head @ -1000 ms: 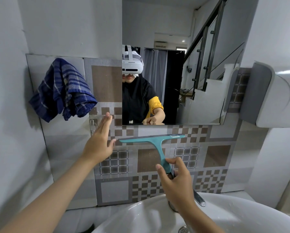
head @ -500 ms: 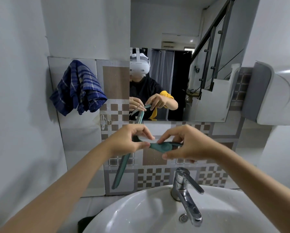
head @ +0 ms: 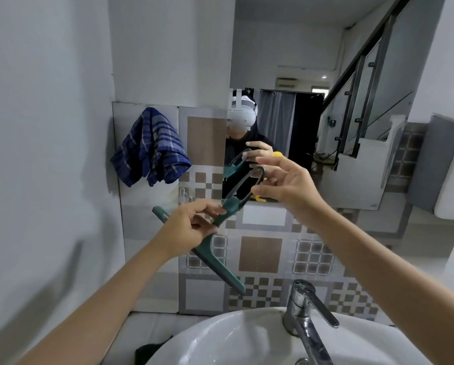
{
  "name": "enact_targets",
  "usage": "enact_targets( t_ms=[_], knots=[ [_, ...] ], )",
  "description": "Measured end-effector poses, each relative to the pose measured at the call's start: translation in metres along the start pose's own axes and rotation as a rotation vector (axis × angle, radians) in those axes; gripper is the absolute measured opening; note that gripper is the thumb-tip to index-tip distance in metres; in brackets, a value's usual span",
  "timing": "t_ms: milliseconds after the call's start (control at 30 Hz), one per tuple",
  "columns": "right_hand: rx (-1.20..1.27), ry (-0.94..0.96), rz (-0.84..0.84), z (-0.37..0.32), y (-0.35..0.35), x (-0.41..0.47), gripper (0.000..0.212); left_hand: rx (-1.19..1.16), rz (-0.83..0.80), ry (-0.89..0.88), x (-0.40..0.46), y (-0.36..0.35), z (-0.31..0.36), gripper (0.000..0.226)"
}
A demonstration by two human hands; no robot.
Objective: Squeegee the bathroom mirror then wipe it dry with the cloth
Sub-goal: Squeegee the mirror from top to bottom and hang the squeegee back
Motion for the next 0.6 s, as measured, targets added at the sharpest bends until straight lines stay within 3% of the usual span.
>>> enact_targets(
  t_ms=[167, 300, 600],
  knots=[
    [0.021, 0.006, 0.008, 0.029, -0.044, 0.031, 0.05, 0.019, 0.155, 0.051, -0.02, 0.017, -0.023, 0.048],
    [-0.104, -0.001, -0.004, 0.05, -0.08, 0.049, 0.048, 0.024, 0.259, 0.113, -0.041, 0.025, -0.052, 0.052],
    [-0.235, -0.047, -0.035, 0.088, -0.12, 0.087, 0.053, 0.02, 0.41, 0.22, -0.05, 0.031, -0.097, 0.049]
  ],
)
Point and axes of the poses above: each hand's wrist, its own x-axis towards the middle knuckle, its own y-axis out of the back of the hand, z = x × y, the point moved 5 cm from there along x, towards the middle knuckle, and after that the axes turned 6 degrees about -y, right-handed, at the moved point
